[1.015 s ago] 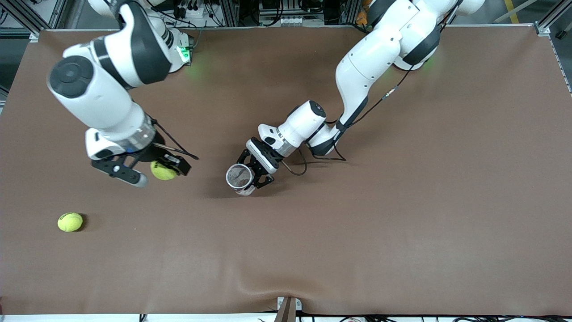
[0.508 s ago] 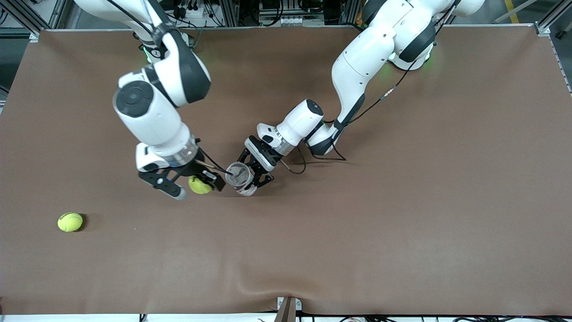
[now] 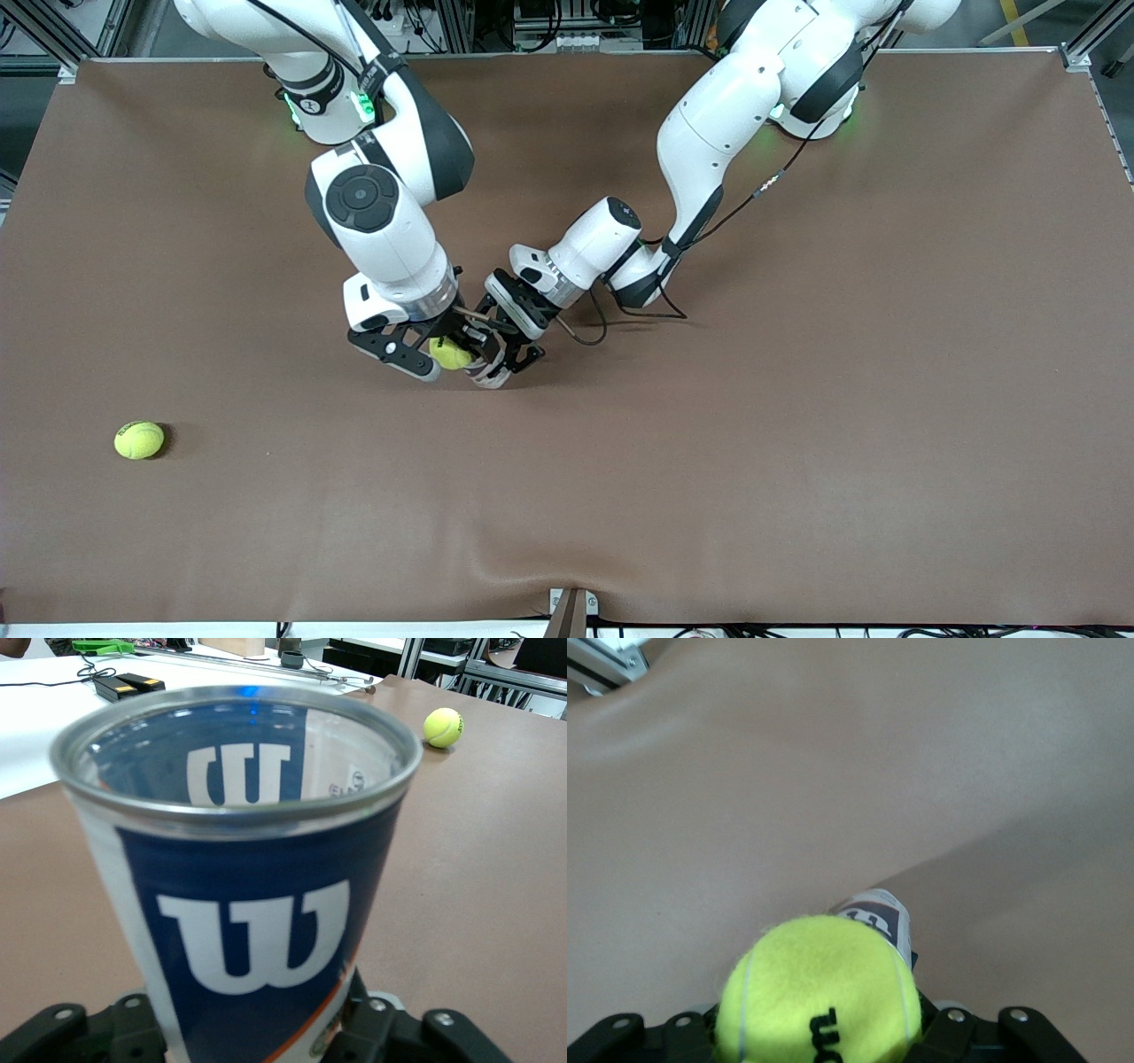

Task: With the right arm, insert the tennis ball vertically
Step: 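Open the right gripper to drop the ball into the can's mouth, then move the right gripper back toward the second yellow ball, then lower the right gripper and grasp the second yellow ball, then carry the second ball with the right gripper above the can's mouth, then open the right gripper to drop the second ball into the can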

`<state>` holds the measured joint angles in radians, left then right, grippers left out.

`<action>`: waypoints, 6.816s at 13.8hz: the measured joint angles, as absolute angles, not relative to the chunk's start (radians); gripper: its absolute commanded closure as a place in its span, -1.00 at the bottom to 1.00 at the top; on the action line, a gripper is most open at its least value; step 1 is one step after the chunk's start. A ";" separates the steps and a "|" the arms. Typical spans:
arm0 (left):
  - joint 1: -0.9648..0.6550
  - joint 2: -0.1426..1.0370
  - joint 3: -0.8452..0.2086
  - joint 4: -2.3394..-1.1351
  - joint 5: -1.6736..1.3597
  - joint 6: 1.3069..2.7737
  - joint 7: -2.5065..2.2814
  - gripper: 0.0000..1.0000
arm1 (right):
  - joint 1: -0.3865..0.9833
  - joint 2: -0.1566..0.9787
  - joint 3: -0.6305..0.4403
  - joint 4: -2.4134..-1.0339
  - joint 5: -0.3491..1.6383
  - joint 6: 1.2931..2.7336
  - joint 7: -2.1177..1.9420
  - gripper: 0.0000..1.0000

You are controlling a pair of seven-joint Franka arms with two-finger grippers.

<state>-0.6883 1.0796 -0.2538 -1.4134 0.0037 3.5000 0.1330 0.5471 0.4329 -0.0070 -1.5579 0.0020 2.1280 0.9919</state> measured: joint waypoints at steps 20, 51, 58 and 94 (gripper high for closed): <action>-0.692 1.083 -0.251 -1.413 0.001 3.501 0.133 -0.53 | 0.573 0.460 -0.016 -1.569 0.002 2.093 1.011 -1.00; -0.692 1.084 -0.250 -1.411 -0.002 3.503 0.131 -0.54 | -0.289 0.740 -0.037 -1.568 -0.003 2.516 -0.467 -1.00; -0.692 1.084 -0.250 -1.411 -0.002 3.503 0.131 -0.54 | -0.295 0.794 -0.038 -1.567 -0.003 2.583 -0.480 0.24; -0.692 1.085 -0.250 -1.409 -0.002 3.503 0.131 -0.54 | 0.533 0.418 0.022 -1.529 0.015 1.985 1.010 0.73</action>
